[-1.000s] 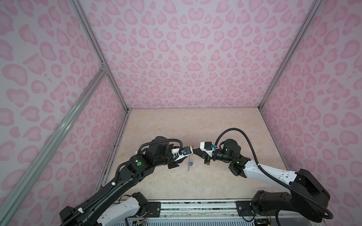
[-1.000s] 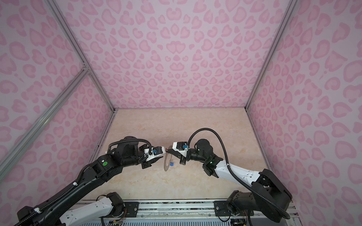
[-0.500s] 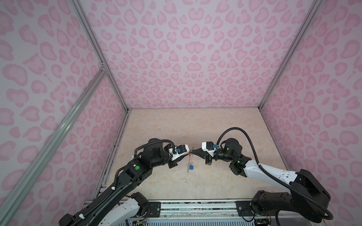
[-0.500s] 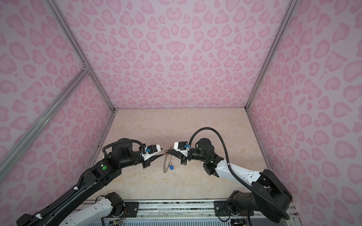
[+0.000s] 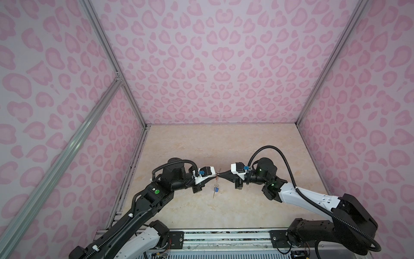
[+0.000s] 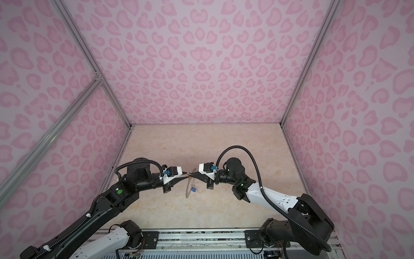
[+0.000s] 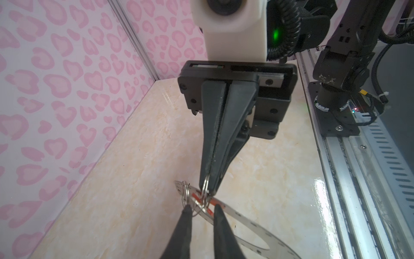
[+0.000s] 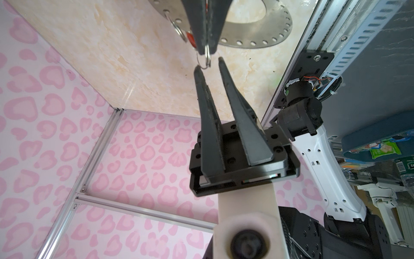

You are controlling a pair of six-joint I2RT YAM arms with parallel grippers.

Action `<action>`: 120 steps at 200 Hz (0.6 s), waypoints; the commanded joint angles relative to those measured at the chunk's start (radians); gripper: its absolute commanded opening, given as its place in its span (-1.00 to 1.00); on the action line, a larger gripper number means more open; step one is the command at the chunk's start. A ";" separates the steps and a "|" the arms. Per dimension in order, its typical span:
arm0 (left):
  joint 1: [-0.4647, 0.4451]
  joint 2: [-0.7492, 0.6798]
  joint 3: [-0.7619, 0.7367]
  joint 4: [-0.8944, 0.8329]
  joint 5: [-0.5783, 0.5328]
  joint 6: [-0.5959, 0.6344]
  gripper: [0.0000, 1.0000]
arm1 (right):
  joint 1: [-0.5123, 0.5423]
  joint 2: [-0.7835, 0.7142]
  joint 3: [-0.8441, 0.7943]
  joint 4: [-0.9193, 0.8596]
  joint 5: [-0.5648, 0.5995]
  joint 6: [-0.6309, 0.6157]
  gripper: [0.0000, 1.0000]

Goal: Put the keys on the keyring

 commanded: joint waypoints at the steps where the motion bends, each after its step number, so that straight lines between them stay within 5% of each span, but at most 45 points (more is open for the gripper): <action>1: 0.001 0.008 0.000 0.017 0.037 0.017 -0.61 | 0.000 0.006 0.008 0.037 -0.017 -0.007 -1.00; 120: 0.001 0.030 0.020 -0.004 0.055 0.033 -0.82 | 0.000 0.006 0.013 0.022 -0.035 -0.024 -1.00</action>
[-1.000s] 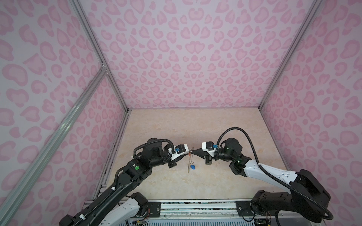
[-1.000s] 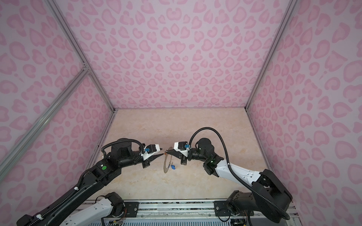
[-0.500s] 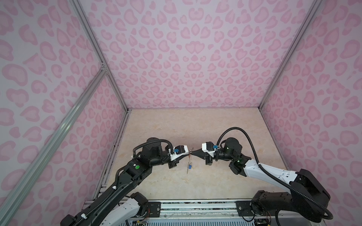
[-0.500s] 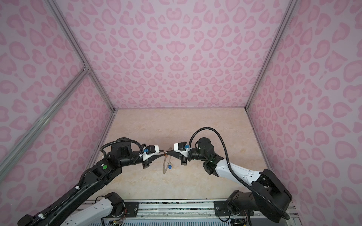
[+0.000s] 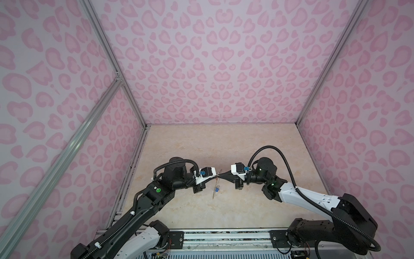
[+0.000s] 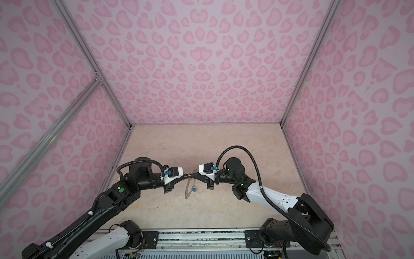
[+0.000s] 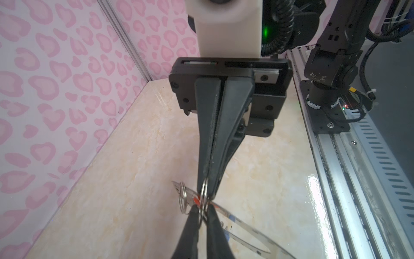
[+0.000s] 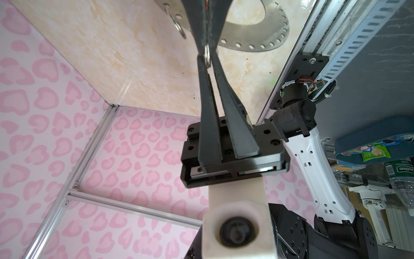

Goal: Put the keys on the keyring

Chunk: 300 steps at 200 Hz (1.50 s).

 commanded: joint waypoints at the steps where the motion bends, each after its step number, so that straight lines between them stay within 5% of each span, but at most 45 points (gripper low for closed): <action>1: 0.001 0.004 0.019 -0.001 0.023 0.011 -0.82 | 0.000 0.004 0.007 0.025 -0.011 -0.009 -1.00; 57: 0.000 0.008 0.053 -0.043 0.013 0.022 -0.93 | 0.000 -0.008 0.000 0.012 0.044 -0.024 -1.00; 77: -0.011 0.017 0.089 -0.100 -0.040 0.037 -0.94 | -0.001 -0.037 -0.002 -0.048 0.104 -0.070 -0.66; 126: -0.083 0.078 0.199 -0.271 -0.228 0.091 -0.93 | -0.001 -0.116 0.003 -0.195 0.213 -0.182 -0.41; 192: -0.153 0.164 0.305 -0.366 -0.342 0.101 -0.93 | 0.012 -0.111 0.003 -0.155 0.168 -0.154 -0.47; 300: -0.172 0.166 0.311 -0.373 -0.337 0.099 -0.93 | 0.020 -0.062 0.005 -0.113 0.138 -0.133 -0.78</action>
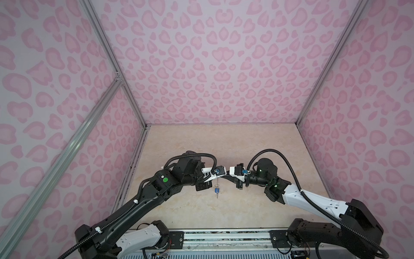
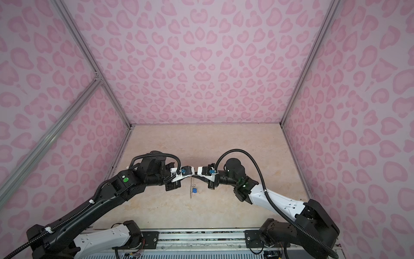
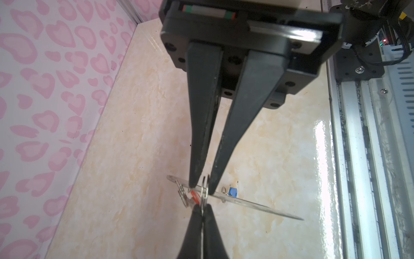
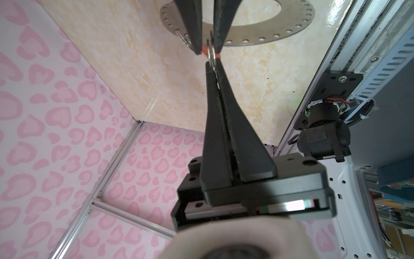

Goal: Put the keys on the keyring

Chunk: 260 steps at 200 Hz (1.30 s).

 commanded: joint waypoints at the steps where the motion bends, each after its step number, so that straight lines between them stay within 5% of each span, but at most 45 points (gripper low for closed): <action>1: 0.001 -0.001 0.015 0.009 0.011 0.009 -0.93 | 0.001 0.008 0.001 0.060 -0.016 0.017 -0.78; 50: -0.004 0.001 0.011 0.005 0.014 0.009 -0.94 | 0.001 0.018 0.001 0.089 -0.023 0.037 -0.82; 75: -0.004 -0.002 0.005 0.014 0.012 0.008 -0.92 | 0.003 0.024 0.003 0.085 -0.026 0.040 -1.00; 100: -0.001 -0.039 -0.042 0.067 -0.043 -0.017 -0.45 | 0.003 0.008 -0.009 0.084 -0.012 0.039 -1.00; 132: 0.031 -0.121 -0.151 0.173 -0.023 -0.099 -0.13 | 0.000 0.000 -0.014 0.095 -0.019 0.053 -1.00; 260: 0.034 -0.176 -0.368 0.498 0.061 -0.324 -0.14 | 0.001 0.014 -0.018 0.154 -0.020 0.102 -1.00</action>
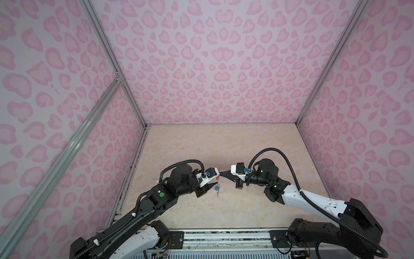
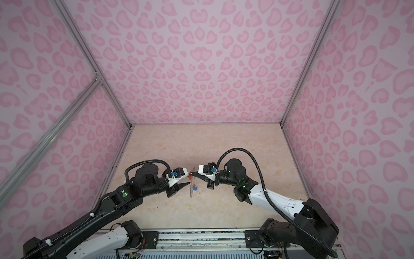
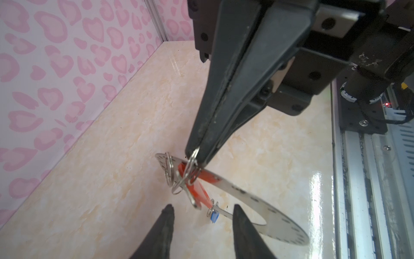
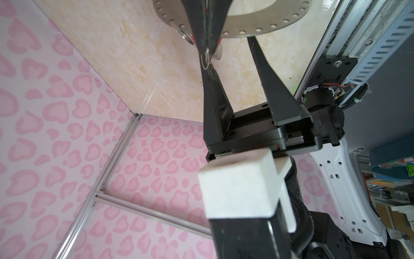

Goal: Put the keys on the keyring

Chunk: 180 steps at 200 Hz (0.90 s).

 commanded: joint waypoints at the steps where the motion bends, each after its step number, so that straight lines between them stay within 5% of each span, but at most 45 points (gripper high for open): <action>1: 0.000 0.008 -0.018 0.118 0.014 -0.053 -0.14 | 0.000 0.006 -0.008 0.063 -0.002 0.018 -1.00; 38: 0.000 0.034 -0.021 0.165 -0.014 -0.074 -0.25 | 0.000 0.011 -0.011 0.072 -0.005 0.026 -1.00; 117: 0.000 0.047 -0.034 0.182 -0.076 -0.024 -0.91 | -0.005 0.046 -0.024 0.215 0.094 0.134 -1.00; 180: -0.002 0.095 -0.017 0.196 -0.152 -0.013 -0.93 | -0.015 0.097 -0.087 0.476 0.225 0.307 -1.00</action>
